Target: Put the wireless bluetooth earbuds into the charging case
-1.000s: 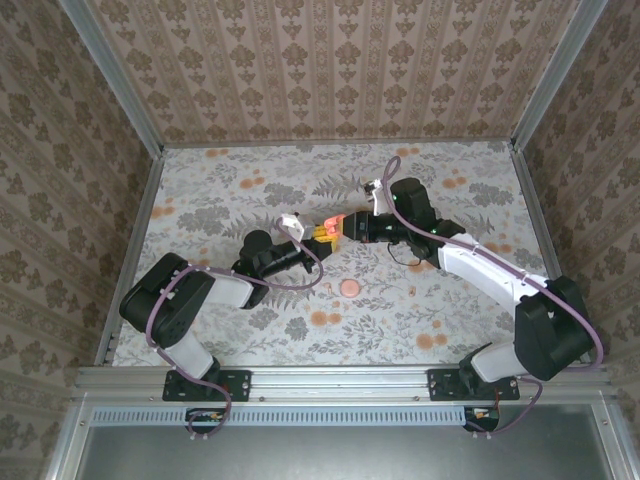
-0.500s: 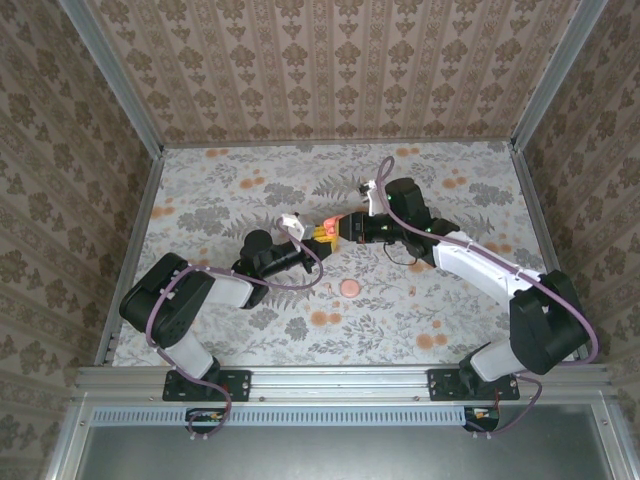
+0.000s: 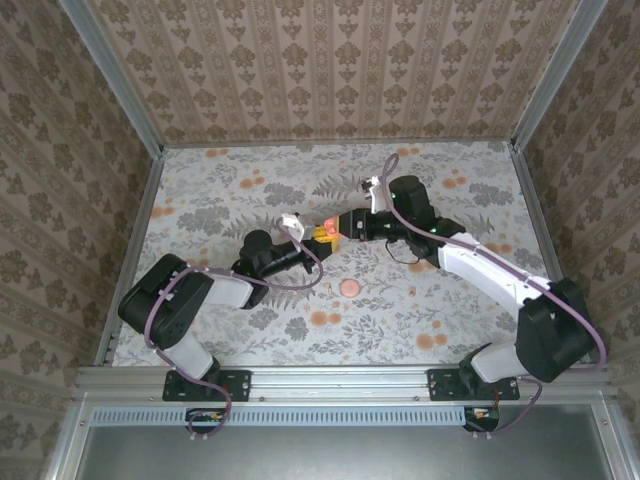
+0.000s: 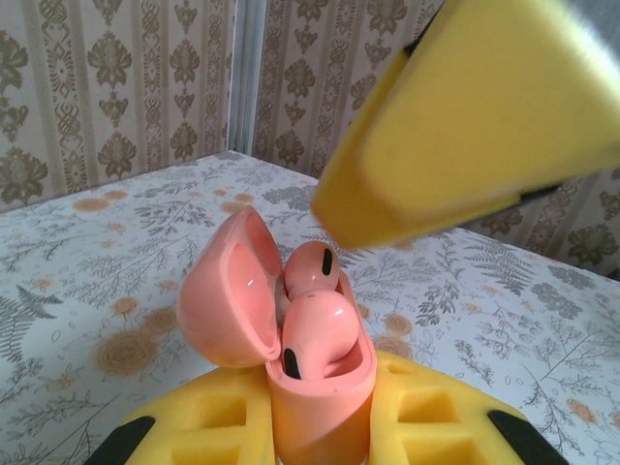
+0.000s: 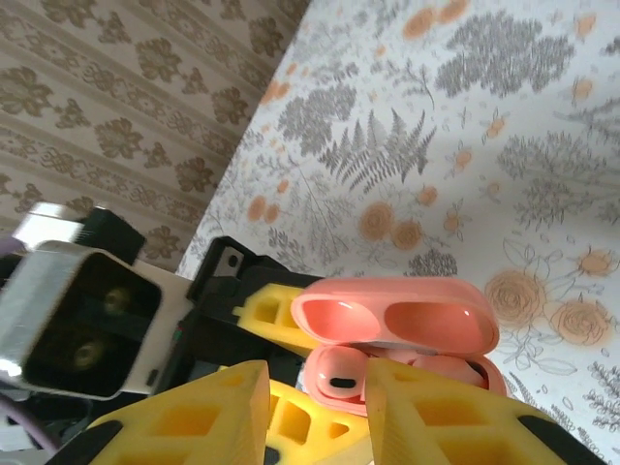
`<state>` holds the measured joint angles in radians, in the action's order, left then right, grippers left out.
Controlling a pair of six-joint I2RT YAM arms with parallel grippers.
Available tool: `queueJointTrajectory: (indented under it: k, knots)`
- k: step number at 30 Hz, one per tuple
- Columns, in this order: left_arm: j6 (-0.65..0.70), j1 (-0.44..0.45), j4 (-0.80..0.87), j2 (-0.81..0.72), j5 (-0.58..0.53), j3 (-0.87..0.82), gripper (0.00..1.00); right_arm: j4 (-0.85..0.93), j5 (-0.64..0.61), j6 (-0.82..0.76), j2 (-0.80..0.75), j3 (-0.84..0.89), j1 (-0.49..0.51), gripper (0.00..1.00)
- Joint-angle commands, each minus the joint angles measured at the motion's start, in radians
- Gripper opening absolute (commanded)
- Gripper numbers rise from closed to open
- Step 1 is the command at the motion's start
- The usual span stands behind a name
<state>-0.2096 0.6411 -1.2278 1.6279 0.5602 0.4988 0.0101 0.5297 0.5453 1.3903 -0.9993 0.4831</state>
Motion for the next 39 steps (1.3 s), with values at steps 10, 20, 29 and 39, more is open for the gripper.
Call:
queueJointTrajectory:
  k: [10,20,29,39]
  knots:
    - [-0.001,0.003,-0.062,-0.034,0.061,0.007,0.16,0.060,-0.027,-0.035,-0.046,0.010,-0.034,0.34]
    - [-0.024,-0.004,-0.066,-0.038,0.187,0.027,0.16,0.012,-0.058,-0.102,-0.111,0.070,-0.071,0.54]
    - [-0.067,-0.009,-0.064,-0.054,0.329,0.062,0.17,-0.069,0.280,-0.192,-0.122,0.095,-0.174,0.58]
    - [-0.076,-0.009,-0.065,-0.061,0.354,0.076,0.17,-0.184,0.488,-0.129,-0.033,0.068,-0.172,0.62]
